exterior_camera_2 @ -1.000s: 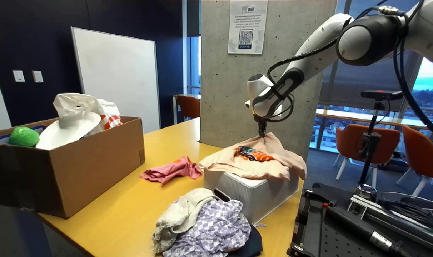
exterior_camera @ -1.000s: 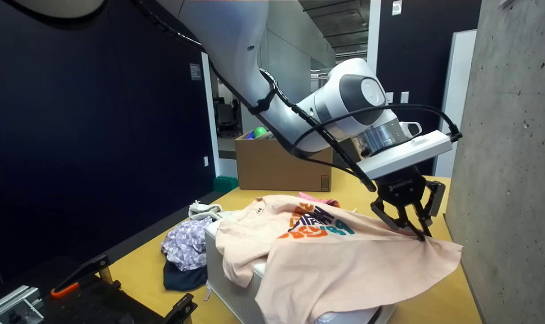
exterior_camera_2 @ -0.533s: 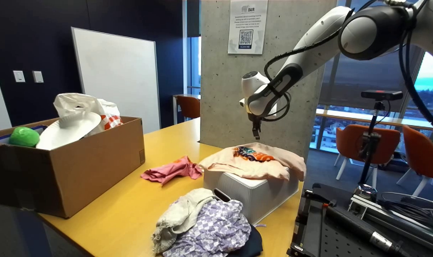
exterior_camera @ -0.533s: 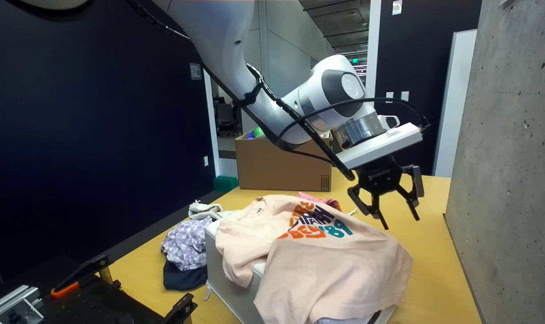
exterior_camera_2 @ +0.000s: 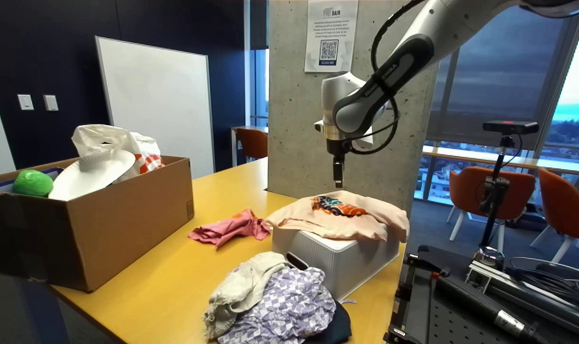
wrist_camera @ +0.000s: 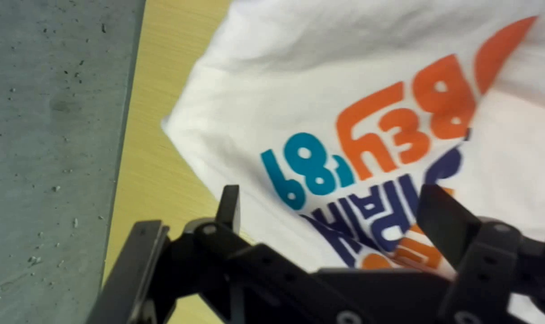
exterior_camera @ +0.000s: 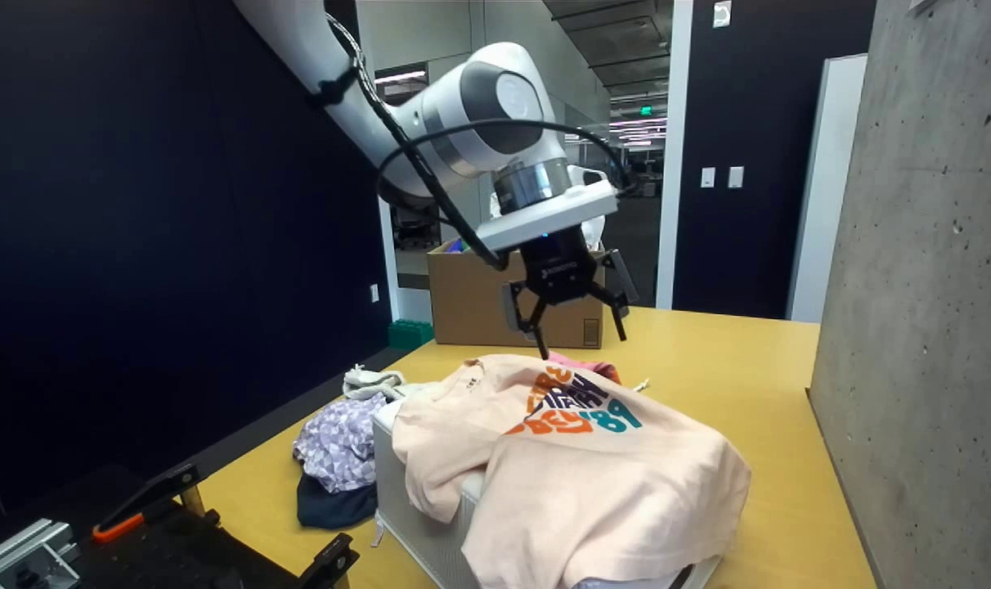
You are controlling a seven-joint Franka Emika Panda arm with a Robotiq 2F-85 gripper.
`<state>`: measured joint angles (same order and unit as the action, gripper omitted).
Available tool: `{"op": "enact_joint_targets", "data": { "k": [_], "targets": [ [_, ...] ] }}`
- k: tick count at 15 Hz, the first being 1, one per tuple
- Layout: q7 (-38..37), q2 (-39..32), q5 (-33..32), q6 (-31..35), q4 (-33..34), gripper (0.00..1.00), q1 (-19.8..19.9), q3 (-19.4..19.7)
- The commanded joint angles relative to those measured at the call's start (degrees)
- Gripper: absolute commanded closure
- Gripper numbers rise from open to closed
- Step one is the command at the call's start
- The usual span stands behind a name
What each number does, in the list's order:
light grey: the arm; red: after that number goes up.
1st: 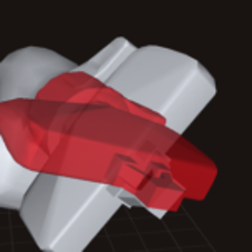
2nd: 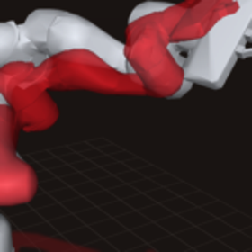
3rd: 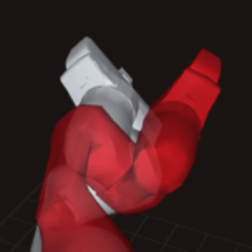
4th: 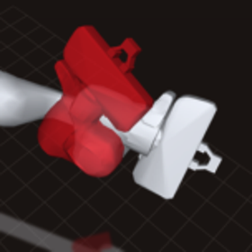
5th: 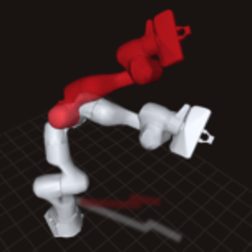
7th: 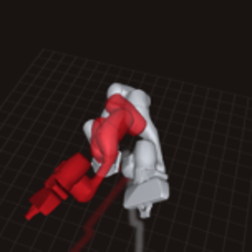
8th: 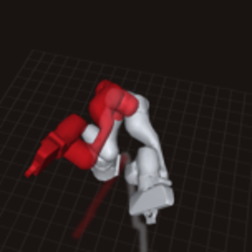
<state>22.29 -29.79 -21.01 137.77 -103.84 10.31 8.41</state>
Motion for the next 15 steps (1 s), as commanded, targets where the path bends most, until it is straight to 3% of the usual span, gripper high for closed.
{"op": "enact_joint_targets", "data": {
  "k": [1, 3, 8, 15],
  "targets": [
    [-0.26, 11.8, 3.37, 0.38, -14.36, 0.0, -0.76, -3.28],
    [-0.54, 15.68, 5.15, 2.2, -20.42, 0.0, -1.86, -5.14],
    [-2.53, 17.41, 7.77, 4.74, -26.52, 0.0, -5.56, -8.4],
    [-4.78, 12.22, 6.45, 5.23, -24.69, 0.0, -6.86, -7.58]
  ]
}}
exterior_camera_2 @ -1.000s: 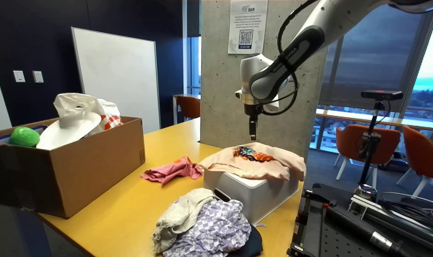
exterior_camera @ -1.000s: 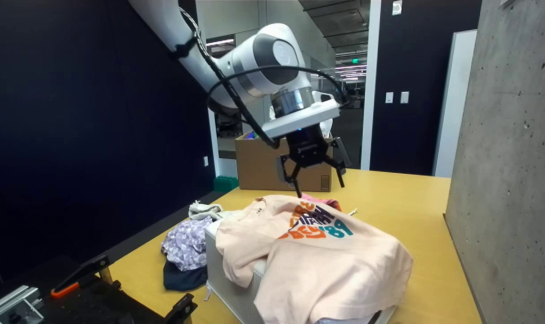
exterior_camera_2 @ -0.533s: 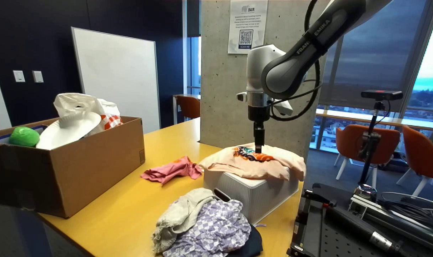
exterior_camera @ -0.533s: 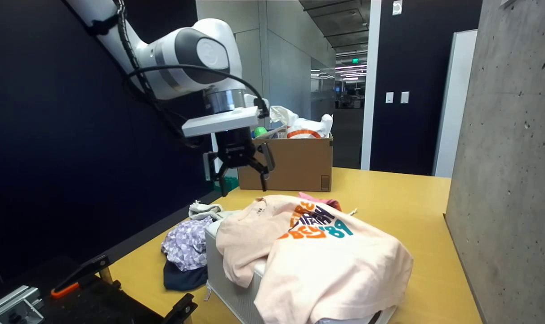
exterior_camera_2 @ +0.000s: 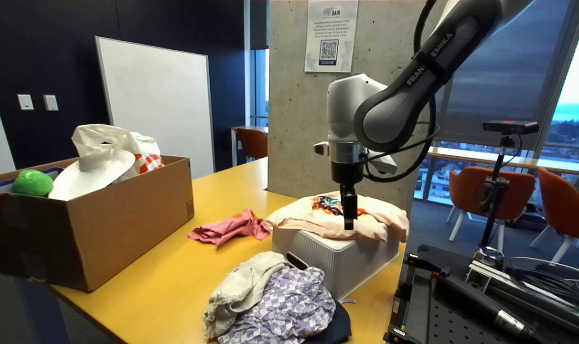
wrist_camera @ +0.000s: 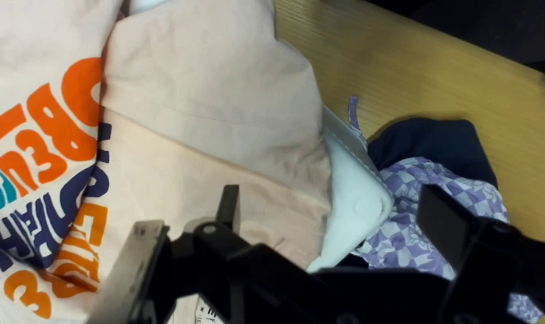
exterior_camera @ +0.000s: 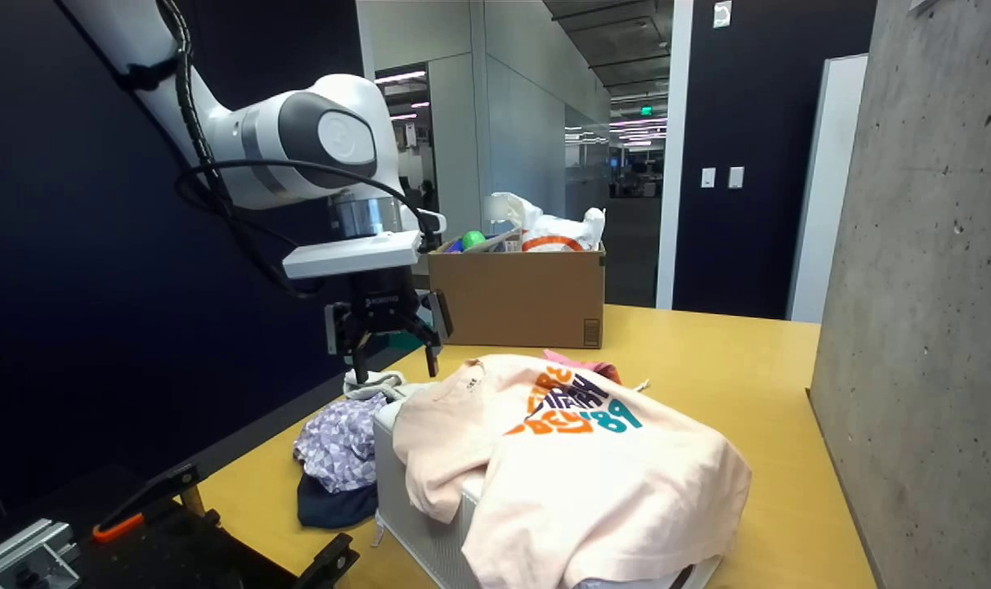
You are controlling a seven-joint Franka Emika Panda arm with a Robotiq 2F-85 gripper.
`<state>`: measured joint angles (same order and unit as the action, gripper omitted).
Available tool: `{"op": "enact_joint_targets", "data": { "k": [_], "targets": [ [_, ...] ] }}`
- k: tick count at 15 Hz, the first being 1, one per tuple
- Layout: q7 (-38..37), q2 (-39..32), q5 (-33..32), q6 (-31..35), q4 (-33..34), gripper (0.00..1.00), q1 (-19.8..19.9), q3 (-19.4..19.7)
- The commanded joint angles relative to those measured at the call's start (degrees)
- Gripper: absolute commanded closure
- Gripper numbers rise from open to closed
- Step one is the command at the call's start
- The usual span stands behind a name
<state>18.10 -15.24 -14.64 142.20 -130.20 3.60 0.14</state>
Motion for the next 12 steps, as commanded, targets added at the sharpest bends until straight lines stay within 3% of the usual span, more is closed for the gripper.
{"op": "enact_joint_targets", "data": {
  "k": [1, 8, 9, 10, 12],
  "targets": [
    [-0.82, -3.22, -0.14, 0.66, 2.33, 0.0, -0.2, 0.89],
    [-2.12, -9.46, -1.06, 0.51, 7.78, 0.0, -0.41, 2.16],
    [-2.3, -10.18, -1.26, 0.21, 8.44, 0.25, -0.52, 2.33],
    [-2.29, -10.77, -1.16, 0.19, 8.96, 0.28, -0.48, 2.33],
    [-2.39, -11.79, -1.11, 0.2, 9.78, 0.44, -0.44, 2.41]
  ]
}}
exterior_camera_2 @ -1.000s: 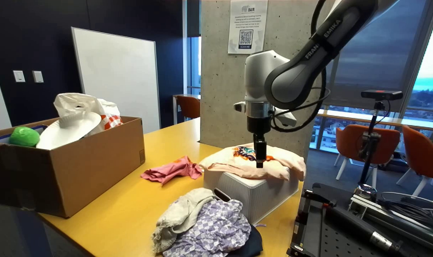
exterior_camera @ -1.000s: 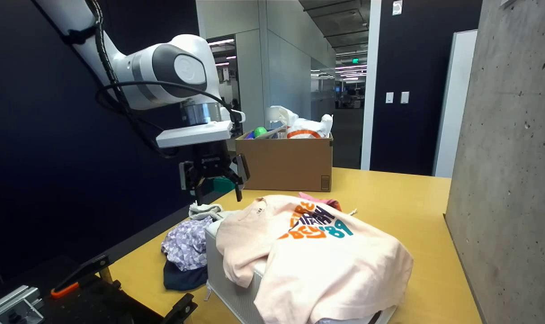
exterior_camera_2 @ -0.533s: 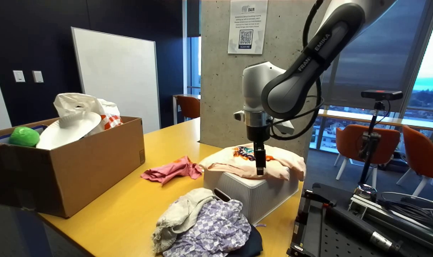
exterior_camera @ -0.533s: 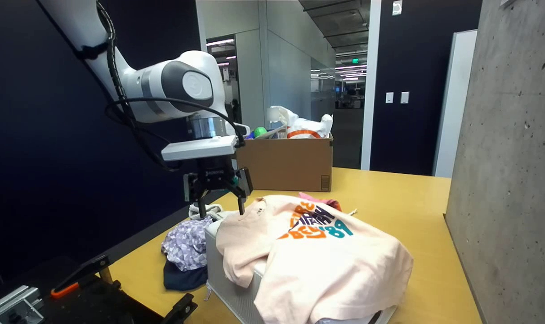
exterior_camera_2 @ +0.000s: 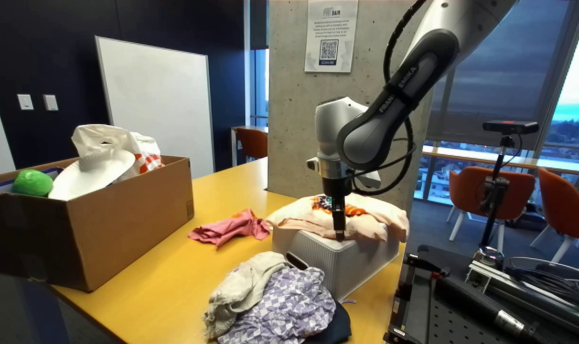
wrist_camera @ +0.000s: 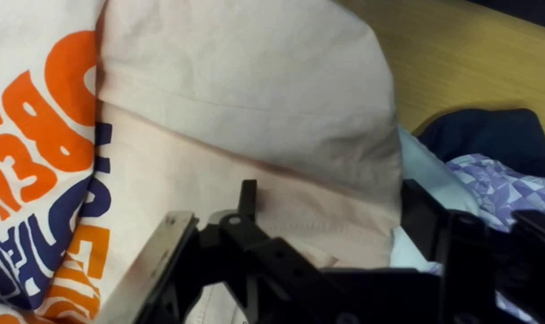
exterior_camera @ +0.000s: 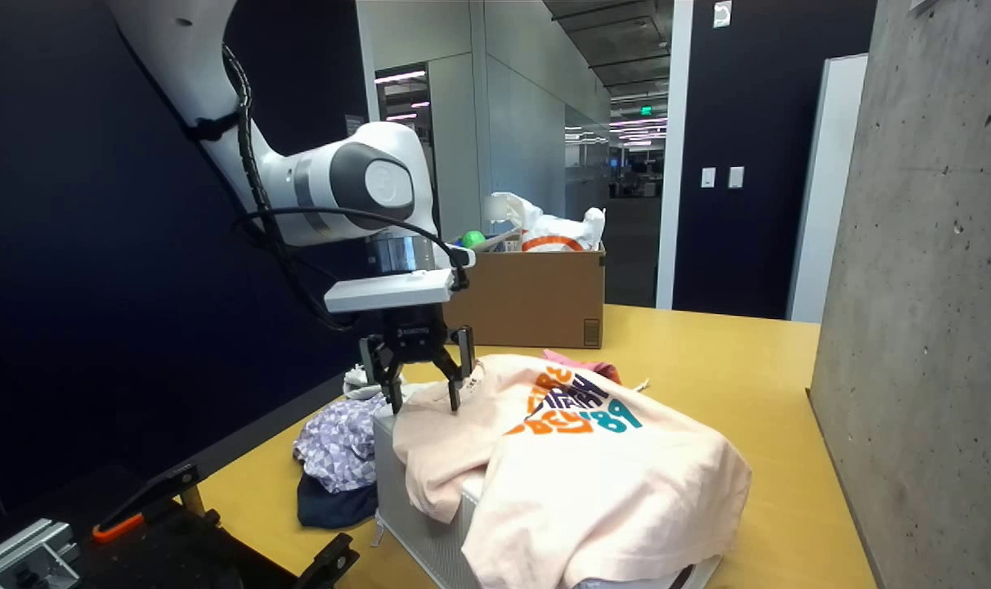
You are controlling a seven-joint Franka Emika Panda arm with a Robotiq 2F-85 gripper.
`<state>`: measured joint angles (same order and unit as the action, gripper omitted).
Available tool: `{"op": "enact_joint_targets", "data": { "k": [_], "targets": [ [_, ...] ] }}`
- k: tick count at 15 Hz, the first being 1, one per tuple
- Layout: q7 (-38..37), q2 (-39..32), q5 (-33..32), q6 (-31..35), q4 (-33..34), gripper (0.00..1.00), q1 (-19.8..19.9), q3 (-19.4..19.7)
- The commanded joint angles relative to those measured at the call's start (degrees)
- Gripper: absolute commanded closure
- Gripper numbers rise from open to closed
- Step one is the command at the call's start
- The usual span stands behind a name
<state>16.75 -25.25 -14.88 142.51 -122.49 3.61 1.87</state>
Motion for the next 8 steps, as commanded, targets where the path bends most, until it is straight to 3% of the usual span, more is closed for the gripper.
{"op": "enact_joint_targets", "data": {
  "k": [1, 8],
  "targets": [
    [-1.06, -1.98, -0.76, -0.22, 2.29, 0.51, -0.41, 0.65],
    [-2.3, -1.95, -1.13, -0.04, 2.1, 1.0, -1.35, 0.45]
  ]
}}
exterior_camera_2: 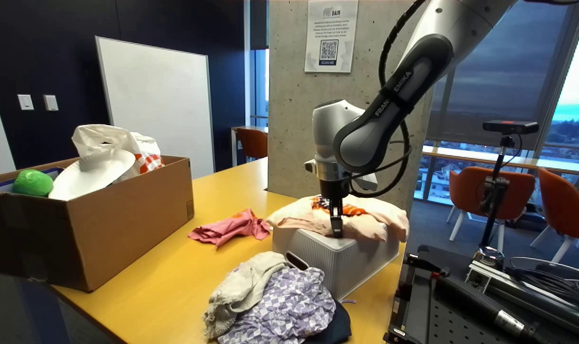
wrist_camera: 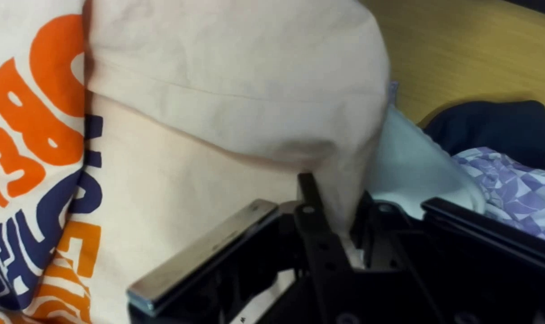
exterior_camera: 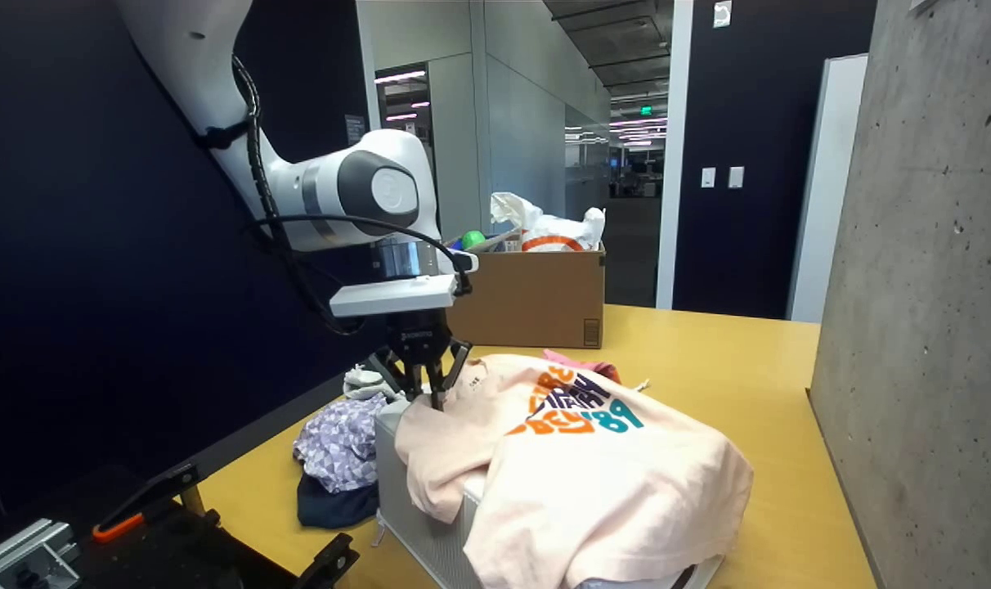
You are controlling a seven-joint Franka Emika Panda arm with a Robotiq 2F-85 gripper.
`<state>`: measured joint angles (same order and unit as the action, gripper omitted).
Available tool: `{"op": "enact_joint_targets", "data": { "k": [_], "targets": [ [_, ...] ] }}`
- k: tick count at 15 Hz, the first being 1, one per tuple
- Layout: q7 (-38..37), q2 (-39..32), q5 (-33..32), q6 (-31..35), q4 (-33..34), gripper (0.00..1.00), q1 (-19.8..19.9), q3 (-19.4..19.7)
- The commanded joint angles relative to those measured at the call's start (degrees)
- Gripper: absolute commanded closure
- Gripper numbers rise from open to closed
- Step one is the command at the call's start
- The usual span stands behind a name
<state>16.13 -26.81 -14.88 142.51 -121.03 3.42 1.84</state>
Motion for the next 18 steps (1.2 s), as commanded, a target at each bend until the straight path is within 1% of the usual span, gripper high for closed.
{"op": "enact_joint_targets", "data": {
  "k": [1, 10, 18],
  "targets": [
    [-2.19, -0.55, -1.17, -0.48, 1.22, 1.0, -1.61, 0.45],
    [-6.67, -2.55, -1.3, -3.26, 6.59, 0.99, -6.28, -0.48],
    [-9.15, -4.7, -1.26, -3.91, 8.49, 0.99, -10.27, -1.62]
  ]
}}
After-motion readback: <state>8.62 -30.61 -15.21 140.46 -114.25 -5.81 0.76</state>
